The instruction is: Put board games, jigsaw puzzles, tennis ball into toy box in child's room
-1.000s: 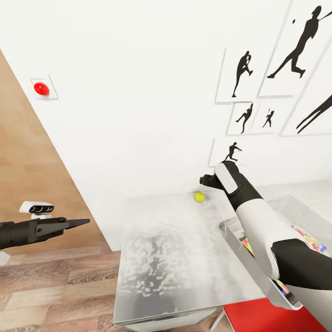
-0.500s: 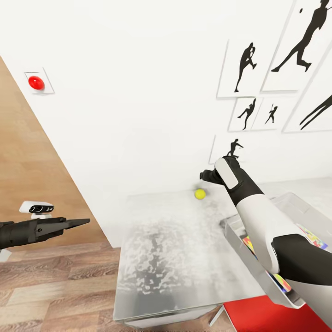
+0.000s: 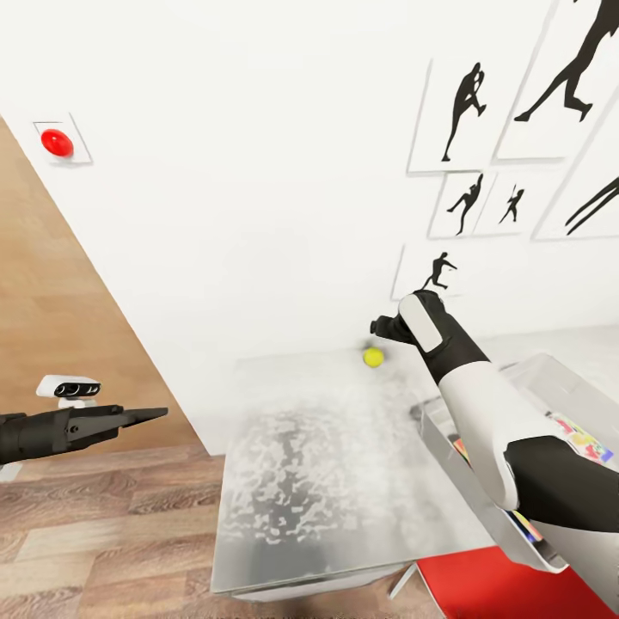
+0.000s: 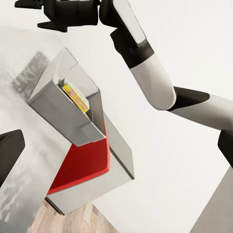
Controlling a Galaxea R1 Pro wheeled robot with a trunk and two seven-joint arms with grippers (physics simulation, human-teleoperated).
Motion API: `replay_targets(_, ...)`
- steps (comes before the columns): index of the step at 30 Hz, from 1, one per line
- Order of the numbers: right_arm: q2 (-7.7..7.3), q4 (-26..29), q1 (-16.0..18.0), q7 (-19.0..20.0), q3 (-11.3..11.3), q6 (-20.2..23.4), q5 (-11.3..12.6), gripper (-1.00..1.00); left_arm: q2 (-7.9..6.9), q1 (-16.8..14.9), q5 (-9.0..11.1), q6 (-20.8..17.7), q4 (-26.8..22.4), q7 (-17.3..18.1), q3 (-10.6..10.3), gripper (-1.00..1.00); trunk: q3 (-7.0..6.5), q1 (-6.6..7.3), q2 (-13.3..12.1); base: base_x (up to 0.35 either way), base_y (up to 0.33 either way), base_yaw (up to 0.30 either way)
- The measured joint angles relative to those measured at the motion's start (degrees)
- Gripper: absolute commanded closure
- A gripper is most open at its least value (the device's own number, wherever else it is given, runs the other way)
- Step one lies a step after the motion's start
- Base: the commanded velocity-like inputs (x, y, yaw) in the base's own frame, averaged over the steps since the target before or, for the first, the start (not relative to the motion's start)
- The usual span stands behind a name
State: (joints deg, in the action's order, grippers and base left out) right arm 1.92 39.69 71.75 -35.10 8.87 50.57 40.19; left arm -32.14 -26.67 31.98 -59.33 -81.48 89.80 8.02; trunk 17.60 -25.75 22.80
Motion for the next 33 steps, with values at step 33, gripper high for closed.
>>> replay_targets(33, 0.01, 0.0, 1.4, 0.79, 0.09, 0.1, -1.02, -1.0, -0.1, -0.01, -0.08, 0.0, 0.19, 0.0, 0.3, -1.0, 3.08, 0.0, 0.0, 0.0, 0.0, 0.0)
